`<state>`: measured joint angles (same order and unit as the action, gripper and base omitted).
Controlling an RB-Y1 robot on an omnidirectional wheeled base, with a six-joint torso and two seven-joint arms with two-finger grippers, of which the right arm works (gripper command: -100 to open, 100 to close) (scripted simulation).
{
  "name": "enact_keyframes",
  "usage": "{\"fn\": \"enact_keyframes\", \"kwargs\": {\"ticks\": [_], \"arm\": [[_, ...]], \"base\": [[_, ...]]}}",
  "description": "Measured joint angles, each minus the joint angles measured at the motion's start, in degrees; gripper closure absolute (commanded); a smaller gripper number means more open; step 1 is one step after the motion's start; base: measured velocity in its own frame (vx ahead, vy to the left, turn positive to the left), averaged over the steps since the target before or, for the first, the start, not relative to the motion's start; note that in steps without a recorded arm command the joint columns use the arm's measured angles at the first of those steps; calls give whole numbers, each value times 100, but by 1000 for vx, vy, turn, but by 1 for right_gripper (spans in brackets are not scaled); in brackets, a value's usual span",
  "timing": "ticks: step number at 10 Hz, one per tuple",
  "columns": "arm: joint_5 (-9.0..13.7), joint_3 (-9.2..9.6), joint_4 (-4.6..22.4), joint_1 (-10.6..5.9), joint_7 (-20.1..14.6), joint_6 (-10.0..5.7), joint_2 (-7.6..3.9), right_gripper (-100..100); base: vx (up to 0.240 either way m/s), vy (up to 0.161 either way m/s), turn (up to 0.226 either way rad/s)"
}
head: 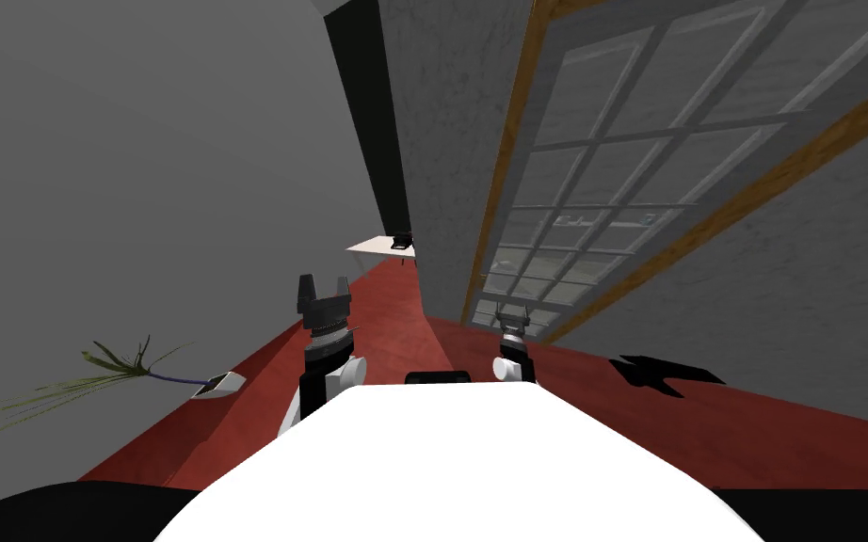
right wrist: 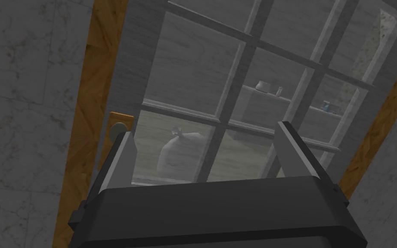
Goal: Pull the door open
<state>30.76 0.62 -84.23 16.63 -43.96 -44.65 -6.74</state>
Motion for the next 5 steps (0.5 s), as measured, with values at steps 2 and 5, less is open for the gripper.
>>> {"fn": "enact_keyframes", "kwargs": {"ticks": [2,5], "arm": [[163,11,370,-130,-176,-106,-31,-100],[458,50,723,-147,-483,-198,-70,-100]], "base": [[63,-36,207],[81,-70,204]]}}
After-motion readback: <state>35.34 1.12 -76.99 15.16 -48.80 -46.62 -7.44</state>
